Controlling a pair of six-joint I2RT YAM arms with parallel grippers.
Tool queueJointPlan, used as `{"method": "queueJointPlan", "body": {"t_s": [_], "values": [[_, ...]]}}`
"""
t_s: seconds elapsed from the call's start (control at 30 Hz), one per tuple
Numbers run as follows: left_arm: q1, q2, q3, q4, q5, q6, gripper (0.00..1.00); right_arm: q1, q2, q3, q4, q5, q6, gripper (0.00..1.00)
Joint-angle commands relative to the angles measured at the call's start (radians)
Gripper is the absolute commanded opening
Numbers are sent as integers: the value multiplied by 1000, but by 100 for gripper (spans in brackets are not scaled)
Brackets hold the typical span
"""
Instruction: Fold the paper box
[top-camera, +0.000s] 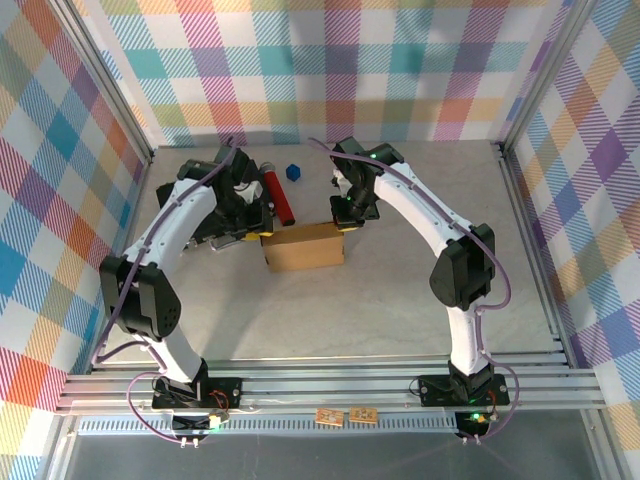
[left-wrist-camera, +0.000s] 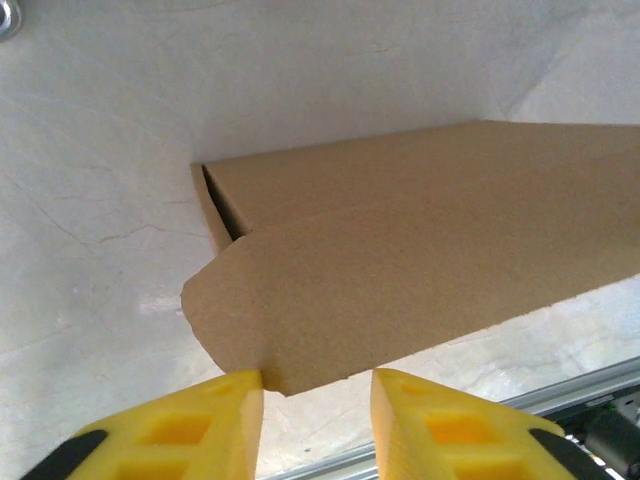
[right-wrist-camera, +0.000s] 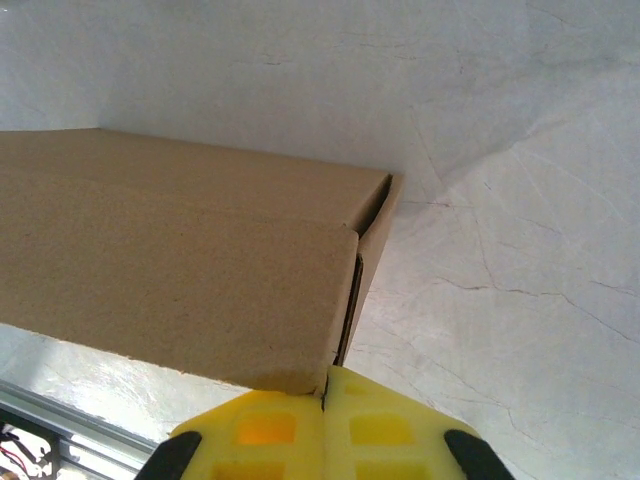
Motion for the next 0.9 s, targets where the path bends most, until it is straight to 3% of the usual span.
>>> {"method": "queueJointPlan", "body": {"t_s": [0.0, 0.17, 0.37, 0.6, 0.87], "values": [[-8, -58, -32, 63, -42, 47, 41, 17, 16, 29, 18, -62, -1, 0], [-8, -162, -65, 108, -106, 121, 53, 15, 11, 26, 16, -60, -1, 0], [-6, -200, -130, 79, -146, 242, 49, 10, 13, 43, 2, -65, -6, 0], [-5, -236, -195, 189, -261, 312, 52, 3, 15, 42, -5, -81, -17, 0], [31, -187, -200, 285, -156, 378, 51, 3, 18, 40, -6, -80, -19, 0]]}}
